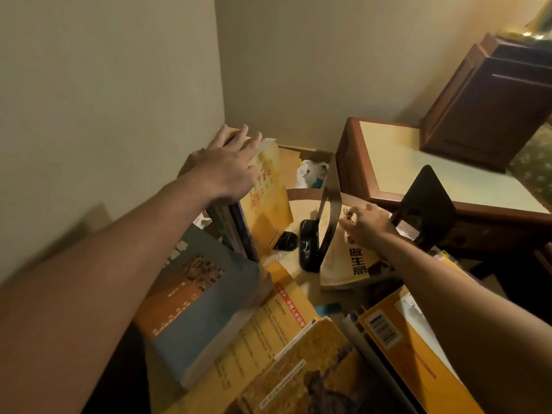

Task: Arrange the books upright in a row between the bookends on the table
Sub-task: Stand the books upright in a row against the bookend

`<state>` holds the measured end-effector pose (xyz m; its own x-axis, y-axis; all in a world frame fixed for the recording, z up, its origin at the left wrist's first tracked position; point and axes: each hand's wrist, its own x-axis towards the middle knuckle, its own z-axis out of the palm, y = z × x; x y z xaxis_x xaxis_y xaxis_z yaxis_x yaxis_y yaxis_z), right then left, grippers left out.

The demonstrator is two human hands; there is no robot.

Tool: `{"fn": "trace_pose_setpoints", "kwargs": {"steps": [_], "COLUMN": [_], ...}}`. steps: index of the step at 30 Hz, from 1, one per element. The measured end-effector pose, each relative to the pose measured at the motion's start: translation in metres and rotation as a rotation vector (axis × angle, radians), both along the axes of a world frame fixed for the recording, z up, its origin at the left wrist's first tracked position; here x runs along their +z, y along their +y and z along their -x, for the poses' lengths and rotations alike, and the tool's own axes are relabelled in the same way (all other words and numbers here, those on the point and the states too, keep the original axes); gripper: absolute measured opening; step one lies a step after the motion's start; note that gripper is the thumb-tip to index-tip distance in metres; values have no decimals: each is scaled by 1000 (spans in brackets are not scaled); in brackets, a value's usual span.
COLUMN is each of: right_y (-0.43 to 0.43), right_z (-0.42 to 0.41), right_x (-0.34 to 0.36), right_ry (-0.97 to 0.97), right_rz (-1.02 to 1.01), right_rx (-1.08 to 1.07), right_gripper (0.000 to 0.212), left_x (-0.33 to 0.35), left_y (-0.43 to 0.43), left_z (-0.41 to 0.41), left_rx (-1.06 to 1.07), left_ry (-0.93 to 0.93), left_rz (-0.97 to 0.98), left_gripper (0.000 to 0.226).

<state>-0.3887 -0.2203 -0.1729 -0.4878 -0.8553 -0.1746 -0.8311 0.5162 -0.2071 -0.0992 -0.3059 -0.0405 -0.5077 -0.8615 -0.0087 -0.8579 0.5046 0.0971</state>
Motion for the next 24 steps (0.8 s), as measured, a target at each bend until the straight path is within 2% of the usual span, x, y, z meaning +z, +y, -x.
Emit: {"fn": "trace_pose_setpoints", "kwargs": {"steps": [6,10,14,16,21,24], "right_y": [-14,-17,-24,-27,-32,-36], "right_z": [5,1,4,8,10,12], "right_x": [2,4,11,14,14,14], "right_ry": [-105,-147,-2,5,-113,-135], "right_rz": [-22,-115,-186,-190,-114,-123], "right_rx": [-38,-23,24,55,247,221], "right_gripper": [54,70,75,79,74,64], "left_x": [0,0,-1,-1,-2,-3], "left_y": [3,6,6,4,3,2], "left_z": [6,12,12,10,9,8], "left_rx": [17,12,16,21,27,30], "left_ry": [-5,-7,-7,-6,-8,-8], "left_rz": [1,18,26,30,33,39], "left_gripper": [61,61,61,61,61,61]}}
